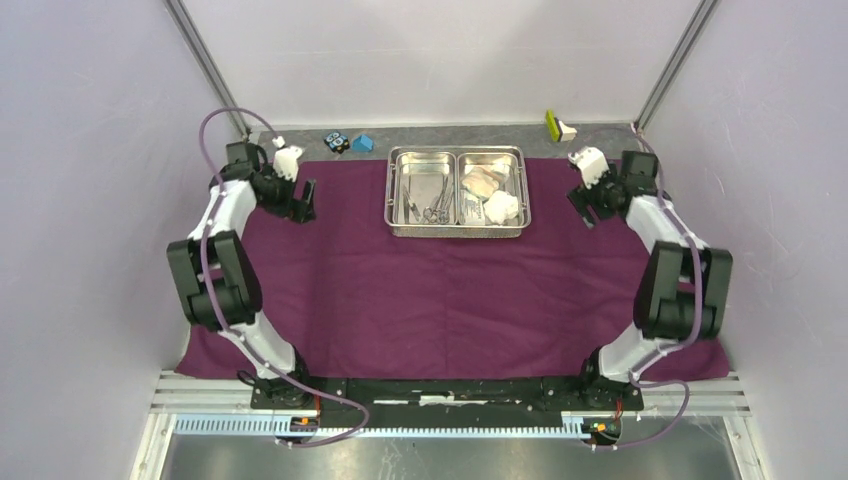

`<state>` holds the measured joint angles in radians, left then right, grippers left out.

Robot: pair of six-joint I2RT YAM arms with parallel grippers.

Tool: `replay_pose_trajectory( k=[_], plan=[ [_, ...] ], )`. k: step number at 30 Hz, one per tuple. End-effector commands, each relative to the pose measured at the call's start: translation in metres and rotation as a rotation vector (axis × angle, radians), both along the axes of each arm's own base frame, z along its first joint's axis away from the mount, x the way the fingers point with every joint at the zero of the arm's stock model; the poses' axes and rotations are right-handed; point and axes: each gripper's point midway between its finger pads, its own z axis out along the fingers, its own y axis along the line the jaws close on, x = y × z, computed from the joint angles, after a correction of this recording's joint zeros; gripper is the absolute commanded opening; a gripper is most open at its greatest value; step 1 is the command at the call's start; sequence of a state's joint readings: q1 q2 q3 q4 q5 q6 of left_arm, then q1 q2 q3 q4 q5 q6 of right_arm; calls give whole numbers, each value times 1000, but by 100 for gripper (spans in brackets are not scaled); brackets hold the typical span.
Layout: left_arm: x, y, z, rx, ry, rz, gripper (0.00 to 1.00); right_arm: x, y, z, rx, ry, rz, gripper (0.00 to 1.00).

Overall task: Open and lay out the surgical kit
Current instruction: Smooth out the surgical kit at the center of the board.

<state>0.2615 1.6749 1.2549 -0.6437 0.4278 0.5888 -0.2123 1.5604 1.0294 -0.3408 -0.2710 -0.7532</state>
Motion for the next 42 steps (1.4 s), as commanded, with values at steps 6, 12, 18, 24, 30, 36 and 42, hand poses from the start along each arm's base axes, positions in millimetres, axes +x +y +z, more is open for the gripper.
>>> replay_pose_trajectory(
  k=[6,12,18,24,30,36,42],
  plan=[
    [134,-38,2,-165,-76,198,100,130,-3,-10,55,-82,-187,82],
    [159,-34,-36,-133,19,256,100,150,-13,-37,19,-32,-217,82],
    [162,-27,-59,-96,77,278,100,155,-18,-57,-10,5,-225,82],
    [161,-20,-72,-57,143,291,100,161,-25,-69,-50,39,-231,82],
    [163,-14,-81,-28,190,308,100,167,-31,-73,-78,47,-229,82],
    [169,-15,-73,-42,171,320,100,166,-34,-69,-103,51,-227,82],
    [180,-21,-27,-120,54,323,100,170,-13,-22,4,-45,-179,82]
  ],
)
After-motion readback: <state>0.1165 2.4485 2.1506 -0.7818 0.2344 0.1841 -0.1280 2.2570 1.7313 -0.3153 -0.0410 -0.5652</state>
